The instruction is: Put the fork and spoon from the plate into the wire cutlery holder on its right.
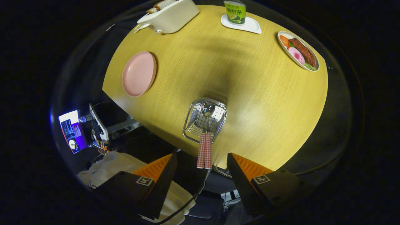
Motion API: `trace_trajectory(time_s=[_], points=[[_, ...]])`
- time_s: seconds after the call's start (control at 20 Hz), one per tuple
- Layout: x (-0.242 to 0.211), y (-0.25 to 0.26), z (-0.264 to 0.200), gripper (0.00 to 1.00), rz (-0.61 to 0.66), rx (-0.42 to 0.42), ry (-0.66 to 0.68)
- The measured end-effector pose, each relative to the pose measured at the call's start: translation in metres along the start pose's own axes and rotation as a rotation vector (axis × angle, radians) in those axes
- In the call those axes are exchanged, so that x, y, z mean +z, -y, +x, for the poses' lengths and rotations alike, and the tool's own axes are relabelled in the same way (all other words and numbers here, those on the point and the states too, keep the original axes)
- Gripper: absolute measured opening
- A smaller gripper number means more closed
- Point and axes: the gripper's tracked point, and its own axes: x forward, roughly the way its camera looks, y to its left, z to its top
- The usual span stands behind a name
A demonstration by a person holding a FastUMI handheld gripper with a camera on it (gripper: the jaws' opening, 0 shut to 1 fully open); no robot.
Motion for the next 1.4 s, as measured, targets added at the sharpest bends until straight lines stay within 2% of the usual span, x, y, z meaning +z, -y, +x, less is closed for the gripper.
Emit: trace_trajectory(time_s=[0.15,0.35,0.6,0.9,1.1,1.4], points=[[0.012,-0.012,-0.005,0.99,0.043,0.001,0.121],[0.027,-0.024,-0.026,1.0,0.103,0.002,0.364],[0.02,-0.039,-0.059,1.0,0.203,-0.037,0.604],[0.015,-0.054,-0.114,1.0,0.271,-0.123,0.949],[0.015,-0.079,-0.152,0.99,0.245,-0.162,1.155],[0.017,-0.116,-0.235,0.99,0.139,-0.156,1.464]])
